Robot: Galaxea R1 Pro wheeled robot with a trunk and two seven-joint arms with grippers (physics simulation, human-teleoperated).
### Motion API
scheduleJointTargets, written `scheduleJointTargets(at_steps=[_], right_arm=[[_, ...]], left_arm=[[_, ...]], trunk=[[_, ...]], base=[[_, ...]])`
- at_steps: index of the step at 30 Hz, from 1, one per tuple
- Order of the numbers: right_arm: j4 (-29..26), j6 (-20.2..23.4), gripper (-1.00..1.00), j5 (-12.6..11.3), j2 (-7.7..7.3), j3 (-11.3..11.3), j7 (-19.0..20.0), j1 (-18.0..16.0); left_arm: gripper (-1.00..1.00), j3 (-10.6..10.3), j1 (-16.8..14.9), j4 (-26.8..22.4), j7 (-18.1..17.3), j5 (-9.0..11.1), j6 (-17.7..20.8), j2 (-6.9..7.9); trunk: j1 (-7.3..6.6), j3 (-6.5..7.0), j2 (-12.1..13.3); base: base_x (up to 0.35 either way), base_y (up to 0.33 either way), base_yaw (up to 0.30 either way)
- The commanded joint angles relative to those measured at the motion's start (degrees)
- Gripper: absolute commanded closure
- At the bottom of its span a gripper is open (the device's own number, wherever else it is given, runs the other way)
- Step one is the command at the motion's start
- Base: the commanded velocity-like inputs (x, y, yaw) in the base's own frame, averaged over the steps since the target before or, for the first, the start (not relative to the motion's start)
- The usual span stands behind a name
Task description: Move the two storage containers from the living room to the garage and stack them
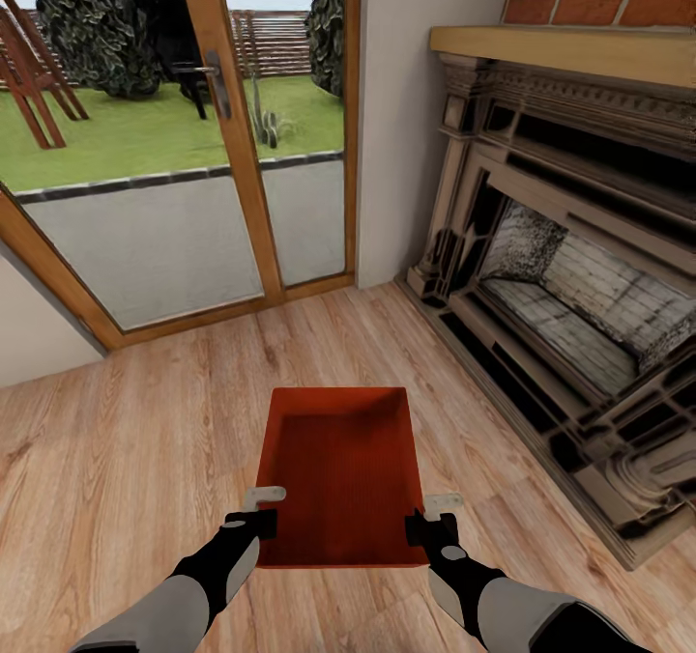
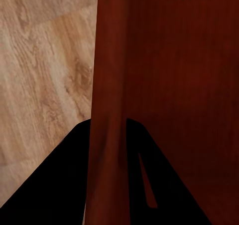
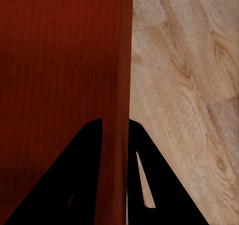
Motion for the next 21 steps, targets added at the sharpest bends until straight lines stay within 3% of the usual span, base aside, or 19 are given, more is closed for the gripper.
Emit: scheduleJointTargets(at_steps=[1,21], right_arm=[[0.15,-0.49,1.00,-1.67,0.01,-0.44,-0.32,-0.04],[0.15,-0.49,1.00,-1.67,0.02,-0.44,-0.39,-0.04]], left_arm=[[1.00,1.47,-0.02,-0.17,0.98,-1.30,0.44,-0.06],[1.00,1.47,0.00,-0.17,0.98,-1.30,0.43,-0.06]], trunk=[[0.00,0.05,-0.03],[0.00,1.89,-0.03]], base=[[0.000,0.000,0.000],[0.000,0.000,0.000]])
